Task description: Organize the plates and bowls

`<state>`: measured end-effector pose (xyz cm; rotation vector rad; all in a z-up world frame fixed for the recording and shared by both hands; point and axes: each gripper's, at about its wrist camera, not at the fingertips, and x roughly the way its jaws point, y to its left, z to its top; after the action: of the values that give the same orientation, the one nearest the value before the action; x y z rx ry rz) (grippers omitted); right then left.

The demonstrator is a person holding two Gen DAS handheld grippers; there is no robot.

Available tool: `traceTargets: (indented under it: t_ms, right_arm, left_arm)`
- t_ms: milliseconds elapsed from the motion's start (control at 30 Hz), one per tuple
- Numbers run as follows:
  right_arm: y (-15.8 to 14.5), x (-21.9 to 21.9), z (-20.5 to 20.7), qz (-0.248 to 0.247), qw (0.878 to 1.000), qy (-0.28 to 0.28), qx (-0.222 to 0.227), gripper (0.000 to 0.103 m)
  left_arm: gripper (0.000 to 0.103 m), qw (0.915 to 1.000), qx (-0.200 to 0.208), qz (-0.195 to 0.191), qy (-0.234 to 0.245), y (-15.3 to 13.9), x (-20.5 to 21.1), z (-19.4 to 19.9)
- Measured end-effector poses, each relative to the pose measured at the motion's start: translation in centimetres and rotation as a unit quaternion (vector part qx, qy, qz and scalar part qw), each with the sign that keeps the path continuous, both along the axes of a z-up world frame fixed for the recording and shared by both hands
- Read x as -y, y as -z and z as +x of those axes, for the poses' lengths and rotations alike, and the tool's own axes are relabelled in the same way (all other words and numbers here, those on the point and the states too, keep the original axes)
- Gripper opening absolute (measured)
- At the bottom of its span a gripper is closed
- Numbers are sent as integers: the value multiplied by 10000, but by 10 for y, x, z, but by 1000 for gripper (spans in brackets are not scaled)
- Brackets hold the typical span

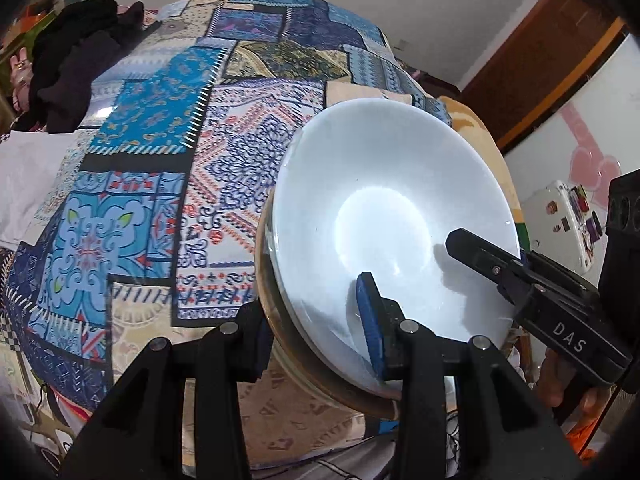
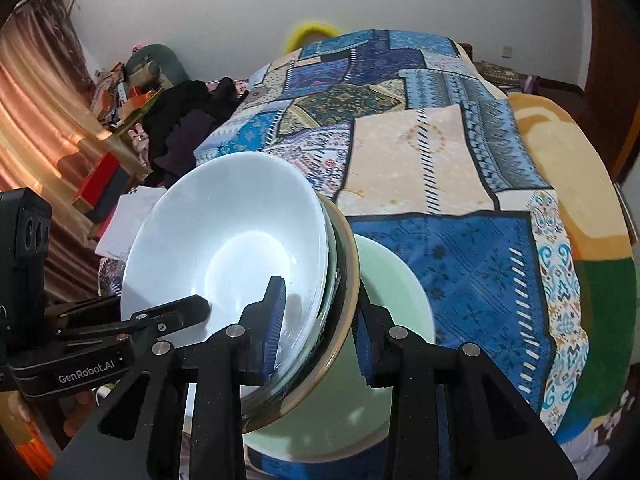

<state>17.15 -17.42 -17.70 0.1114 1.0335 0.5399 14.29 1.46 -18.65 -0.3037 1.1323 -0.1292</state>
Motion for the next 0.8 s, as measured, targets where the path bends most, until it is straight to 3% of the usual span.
traceTargets:
  t_ms: [533,800]
  right_arm:
    - [25,16,0,-56,9994,72,-320,29]
    - [29,16,-3,-63,9995,-44,-290,31]
  left_arm:
    - [38,9992,-347,7,209,26,20,7]
    - [38,9995,-228,11,220,29,19,7]
